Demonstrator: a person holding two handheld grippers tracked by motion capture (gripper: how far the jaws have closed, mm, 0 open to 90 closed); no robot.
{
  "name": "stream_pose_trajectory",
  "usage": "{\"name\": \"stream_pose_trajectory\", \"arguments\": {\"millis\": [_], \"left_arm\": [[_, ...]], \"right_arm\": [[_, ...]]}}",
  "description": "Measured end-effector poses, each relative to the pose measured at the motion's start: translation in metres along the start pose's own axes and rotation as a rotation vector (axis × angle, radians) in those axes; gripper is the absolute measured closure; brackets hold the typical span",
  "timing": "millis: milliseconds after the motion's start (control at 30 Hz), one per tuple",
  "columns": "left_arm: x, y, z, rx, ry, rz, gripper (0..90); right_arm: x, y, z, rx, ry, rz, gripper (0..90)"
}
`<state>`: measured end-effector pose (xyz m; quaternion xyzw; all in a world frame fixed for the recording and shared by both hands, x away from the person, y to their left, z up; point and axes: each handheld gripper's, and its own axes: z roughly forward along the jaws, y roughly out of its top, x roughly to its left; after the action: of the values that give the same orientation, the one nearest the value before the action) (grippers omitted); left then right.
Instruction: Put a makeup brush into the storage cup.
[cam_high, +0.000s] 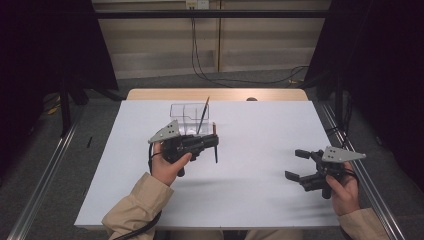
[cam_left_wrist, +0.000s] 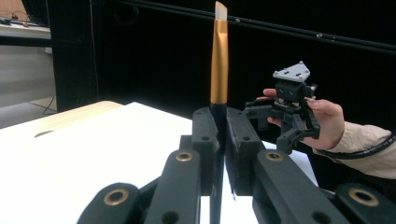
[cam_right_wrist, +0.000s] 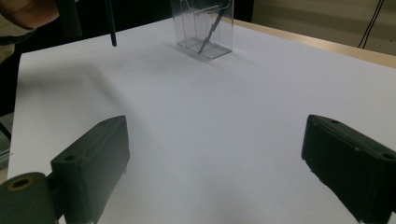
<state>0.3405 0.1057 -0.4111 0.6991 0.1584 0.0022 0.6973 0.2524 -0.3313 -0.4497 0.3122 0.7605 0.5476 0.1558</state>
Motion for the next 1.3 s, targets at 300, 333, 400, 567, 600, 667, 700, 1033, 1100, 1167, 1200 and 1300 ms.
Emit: {"name": "stream_pose_trajectory", "arguments": {"millis": [300, 333, 400, 567, 600, 667, 700, 1033, 1100, 1167, 1200, 1300], "left_arm": [[0.003, 0.003, -0.004, 0.0, 0.016, -0.002, 83.5], [0.003, 0.003, -0.004, 0.001, 0.019, -0.001, 83.5], [0.004, 0.004, -0.005, 0.004, 0.023, -0.006, 83.5], [0.006, 0.006, -0.005, 0.011, 0.036, -0.006, 83.5], [0.006, 0.007, -0.005, 0.012, 0.037, -0.003, 83.5], [0.008, 0.008, -0.006, 0.005, 0.04, -0.004, 83.5], [0.009, 0.009, -0.005, 0.005, 0.044, 0.001, 83.5], [0.022, 0.022, -0.005, 0.007, 0.081, 0.01, 83.5], [0.025, 0.025, -0.005, 0.007, 0.087, 0.011, 83.5], [0.027, 0.026, -0.005, 0.003, 0.095, 0.009, 83.5], [0.028, 0.027, -0.004, 0.005, 0.099, 0.009, 83.5], [0.032, 0.03, -0.004, 0.008, 0.11, 0.013, 83.5]], "right_arm": [[0.003, 0.0, -0.001, 0.005, -0.001, -0.01, 7.1], [0.003, 0.0, -0.001, 0.006, 0.002, -0.011, 7.0], [0.003, -0.001, 0.0, 0.01, 0.0, -0.016, 7.0], [0.003, 0.0, 0.0, 0.003, 0.005, -0.013, 7.0], [0.003, 0.0, 0.0, 0.002, 0.005, -0.014, 7.0], [0.003, 0.0, -0.001, -0.001, 0.006, -0.011, 7.0], [0.003, 0.0, -0.001, -0.001, 0.006, -0.011, 7.0], [0.002, 0.0, -0.001, -0.001, 0.003, -0.015, 7.0], [0.002, -0.001, -0.001, -0.001, 0.008, -0.016, 7.0], [0.002, -0.001, -0.001, 0.0, 0.007, -0.015, 7.0], [0.002, -0.001, -0.001, 0.0, 0.009, -0.015, 7.0], [0.002, 0.0, -0.001, -0.002, 0.009, -0.016, 7.0]]}}
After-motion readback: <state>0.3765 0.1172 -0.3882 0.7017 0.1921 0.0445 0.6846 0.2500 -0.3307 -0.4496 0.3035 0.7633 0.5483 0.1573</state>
